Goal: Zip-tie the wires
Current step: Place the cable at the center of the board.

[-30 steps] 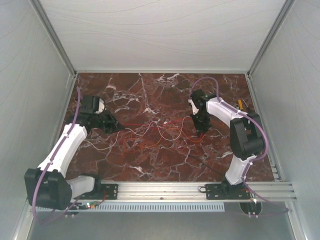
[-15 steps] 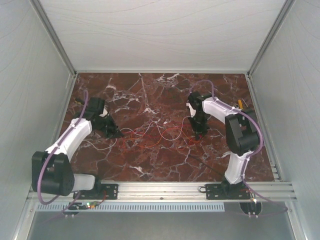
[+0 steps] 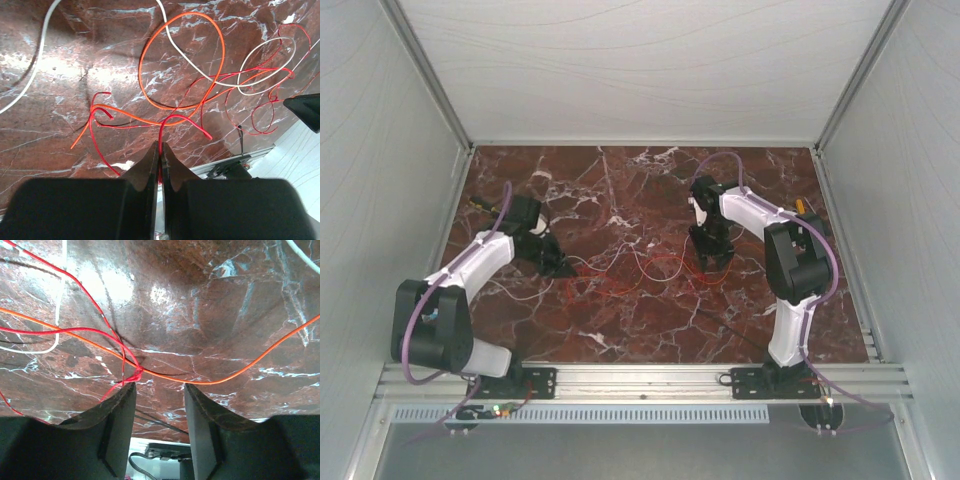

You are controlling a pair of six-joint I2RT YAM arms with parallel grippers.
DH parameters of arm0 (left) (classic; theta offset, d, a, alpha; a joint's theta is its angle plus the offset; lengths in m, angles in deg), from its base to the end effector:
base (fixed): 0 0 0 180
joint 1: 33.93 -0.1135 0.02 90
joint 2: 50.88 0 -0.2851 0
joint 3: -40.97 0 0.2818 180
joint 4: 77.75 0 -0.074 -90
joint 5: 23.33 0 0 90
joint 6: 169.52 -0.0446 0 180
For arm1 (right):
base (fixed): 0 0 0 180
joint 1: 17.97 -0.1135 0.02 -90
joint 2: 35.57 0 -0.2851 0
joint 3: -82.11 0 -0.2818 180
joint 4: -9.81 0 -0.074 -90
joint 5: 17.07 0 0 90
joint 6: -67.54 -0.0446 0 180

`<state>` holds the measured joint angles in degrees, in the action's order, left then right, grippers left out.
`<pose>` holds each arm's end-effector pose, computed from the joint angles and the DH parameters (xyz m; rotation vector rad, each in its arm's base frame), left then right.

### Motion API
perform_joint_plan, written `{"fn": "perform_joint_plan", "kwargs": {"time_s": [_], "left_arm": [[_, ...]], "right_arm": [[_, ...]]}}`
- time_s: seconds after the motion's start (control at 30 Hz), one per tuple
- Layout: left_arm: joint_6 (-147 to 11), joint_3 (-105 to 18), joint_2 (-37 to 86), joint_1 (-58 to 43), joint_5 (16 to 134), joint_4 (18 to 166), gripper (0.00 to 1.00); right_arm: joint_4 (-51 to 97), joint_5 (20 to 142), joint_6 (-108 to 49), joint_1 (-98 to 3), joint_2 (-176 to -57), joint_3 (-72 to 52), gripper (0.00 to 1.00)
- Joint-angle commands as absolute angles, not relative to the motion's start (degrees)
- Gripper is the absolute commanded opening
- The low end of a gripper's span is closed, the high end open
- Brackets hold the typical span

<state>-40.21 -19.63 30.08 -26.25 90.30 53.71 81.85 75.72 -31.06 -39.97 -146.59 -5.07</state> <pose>0.2758 -0.0552 0.1899 -0.6749 2.7930 -0.7640 0.3603 0.1479 0.1731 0.3643 -3.1026 -0.0717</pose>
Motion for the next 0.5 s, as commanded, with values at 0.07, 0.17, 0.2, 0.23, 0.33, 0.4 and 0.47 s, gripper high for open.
{"fn": "perform_joint_plan", "kwargs": {"time_s": [0.07, 0.17, 0.2, 0.23, 0.33, 0.4, 0.47], "left_arm": [[-39.24, -20.20, 30.36, -25.51, 91.81, 57.61, 0.00], [-39.01, -20.35, 30.91, -25.49, 91.23, 57.55, 0.00], [-39.00, -20.36, 30.99, -25.54, 90.86, 57.49, 0.00], [-39.00, -20.32, 31.07, -25.50, 90.43, 57.45, 0.01], [-39.08, -20.27, 31.28, -25.50, 89.14, 57.60, 0.12], [-39.25, -20.27, 31.50, -25.54, 88.67, 58.14, 0.20], [-39.35, -20.39, 32.13, -25.55, 88.60, 58.45, 0.28]], "right_arm": [[82.60, 74.48, -32.78, -40.03, -144.90, -4.24, 0.42], [82.52, 73.04, -32.97, -39.71, -144.20, -3.75, 0.43], [82.48, 72.64, -33.02, -39.53, -143.85, -3.71, 0.43], [82.36, 72.35, -33.01, -39.34, -143.63, -3.62, 0.43], [82.11, 71.64, -33.06, -39.03, -142.79, -3.69, 0.43], [81.96, 71.41, -33.05, -38.90, -142.48, -3.78, 0.43], [81.78, 71.30, -33.07, -38.90, -142.04, -3.93, 0.43]]}}
